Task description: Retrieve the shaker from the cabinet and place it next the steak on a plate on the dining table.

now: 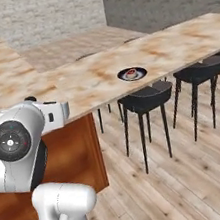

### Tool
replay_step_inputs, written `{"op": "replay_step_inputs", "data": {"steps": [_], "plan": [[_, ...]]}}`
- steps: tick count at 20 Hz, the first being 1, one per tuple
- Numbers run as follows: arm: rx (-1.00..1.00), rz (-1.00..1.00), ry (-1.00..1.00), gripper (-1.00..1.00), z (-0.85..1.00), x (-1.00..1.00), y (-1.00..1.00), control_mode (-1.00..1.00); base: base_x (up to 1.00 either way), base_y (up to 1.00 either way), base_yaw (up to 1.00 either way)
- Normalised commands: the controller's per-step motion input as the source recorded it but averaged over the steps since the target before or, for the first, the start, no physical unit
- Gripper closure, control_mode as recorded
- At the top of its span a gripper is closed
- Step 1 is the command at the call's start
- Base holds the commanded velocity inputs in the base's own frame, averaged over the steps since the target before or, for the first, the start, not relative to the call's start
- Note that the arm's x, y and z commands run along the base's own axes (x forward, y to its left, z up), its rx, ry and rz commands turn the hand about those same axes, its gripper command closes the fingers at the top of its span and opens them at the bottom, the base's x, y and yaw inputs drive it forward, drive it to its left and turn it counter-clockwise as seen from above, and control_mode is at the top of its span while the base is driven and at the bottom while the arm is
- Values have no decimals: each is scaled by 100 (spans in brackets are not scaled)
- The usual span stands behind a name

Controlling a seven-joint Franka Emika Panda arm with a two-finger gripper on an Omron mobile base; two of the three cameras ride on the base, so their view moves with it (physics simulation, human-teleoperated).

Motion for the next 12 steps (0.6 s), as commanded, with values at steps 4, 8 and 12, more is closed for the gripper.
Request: {"op": "replay_step_inputs", "data": {"steps": [4,8,12], "plan": [[0,0,0,100,0,0,0,100,47,-100,35],[0,0,0,100,0,0,0,100,47,-100,37],[0,0,0,100,0,0,0,100,35,-100,31]]}}
